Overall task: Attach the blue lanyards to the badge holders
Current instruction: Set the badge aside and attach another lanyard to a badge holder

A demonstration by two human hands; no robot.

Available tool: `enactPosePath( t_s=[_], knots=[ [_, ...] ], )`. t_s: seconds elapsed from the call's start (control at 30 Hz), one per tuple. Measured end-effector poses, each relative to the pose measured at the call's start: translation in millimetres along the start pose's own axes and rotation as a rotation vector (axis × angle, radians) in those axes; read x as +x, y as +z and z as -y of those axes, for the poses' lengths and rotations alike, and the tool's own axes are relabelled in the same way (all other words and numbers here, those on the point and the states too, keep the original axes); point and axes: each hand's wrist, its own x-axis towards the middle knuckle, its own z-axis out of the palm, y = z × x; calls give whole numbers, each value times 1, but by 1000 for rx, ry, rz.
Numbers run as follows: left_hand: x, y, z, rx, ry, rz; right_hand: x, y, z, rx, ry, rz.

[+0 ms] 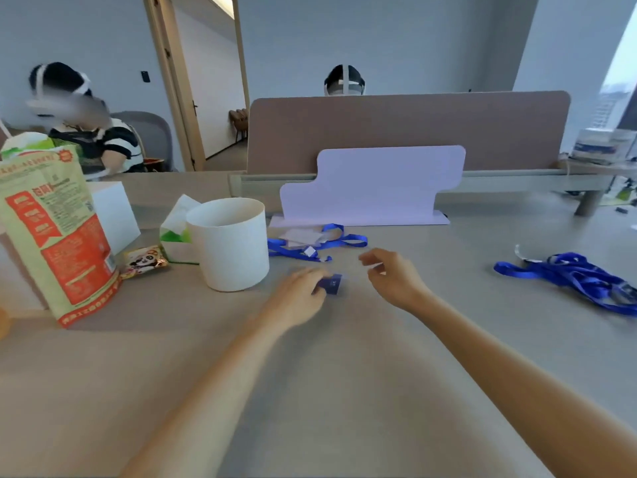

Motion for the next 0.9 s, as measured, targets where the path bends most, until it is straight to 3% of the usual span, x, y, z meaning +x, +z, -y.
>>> enactPosePath(
  t_s=[0.4, 0.53, 0.77, 0.9],
  knots=[
    [38, 71, -73, 323, 126, -47, -49, -65, -88, -43, 104, -138],
    [58, 86, -123, 185, 186, -51, -59, -105, -115, -74, 179, -266],
    [111, 146, -228, -66, 250, 137, -74, -159, -169, -514, 367, -483],
    [138, 175, -259, 40, 300, 164, -71, -182, -193, -612, 438, -412]
  ],
)
